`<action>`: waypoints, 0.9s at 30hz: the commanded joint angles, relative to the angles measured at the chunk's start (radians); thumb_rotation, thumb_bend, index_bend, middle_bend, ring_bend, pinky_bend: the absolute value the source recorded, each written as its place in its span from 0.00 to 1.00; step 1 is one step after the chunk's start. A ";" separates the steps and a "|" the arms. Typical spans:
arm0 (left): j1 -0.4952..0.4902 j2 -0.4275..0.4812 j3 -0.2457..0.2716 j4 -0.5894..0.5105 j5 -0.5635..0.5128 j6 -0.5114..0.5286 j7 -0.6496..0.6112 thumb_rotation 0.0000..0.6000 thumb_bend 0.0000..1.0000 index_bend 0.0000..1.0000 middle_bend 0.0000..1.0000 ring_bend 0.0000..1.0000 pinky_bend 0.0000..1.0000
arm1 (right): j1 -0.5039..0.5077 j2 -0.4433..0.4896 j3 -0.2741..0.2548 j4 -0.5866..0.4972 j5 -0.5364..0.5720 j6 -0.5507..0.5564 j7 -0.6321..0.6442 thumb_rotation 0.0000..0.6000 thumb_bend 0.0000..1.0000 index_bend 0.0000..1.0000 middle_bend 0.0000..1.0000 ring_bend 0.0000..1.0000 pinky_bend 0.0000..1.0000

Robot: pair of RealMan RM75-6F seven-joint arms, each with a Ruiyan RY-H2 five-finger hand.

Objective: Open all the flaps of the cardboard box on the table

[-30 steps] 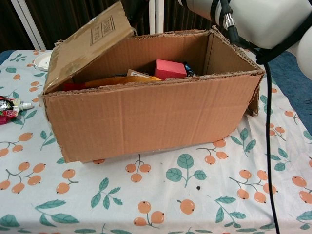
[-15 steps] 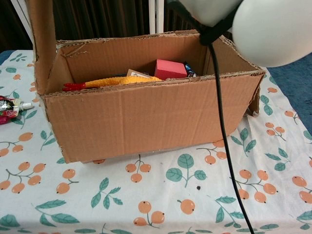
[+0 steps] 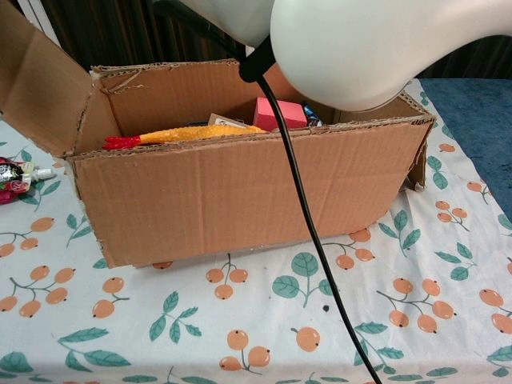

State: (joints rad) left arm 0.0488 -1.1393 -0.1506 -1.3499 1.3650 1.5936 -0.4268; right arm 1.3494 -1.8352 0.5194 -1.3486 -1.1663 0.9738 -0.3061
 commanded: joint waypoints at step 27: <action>0.000 0.028 0.083 0.004 0.212 0.080 0.021 1.00 0.01 0.01 0.05 0.07 0.17 | -0.912 1.028 -0.553 -0.779 0.000 0.343 -0.007 1.00 0.04 0.00 0.00 0.00 0.00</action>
State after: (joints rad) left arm 0.0546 -1.1225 -0.0912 -1.3447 1.5407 1.6652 -0.4176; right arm 0.6884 -0.9043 0.1455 -2.1007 -1.0329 1.1580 -0.4712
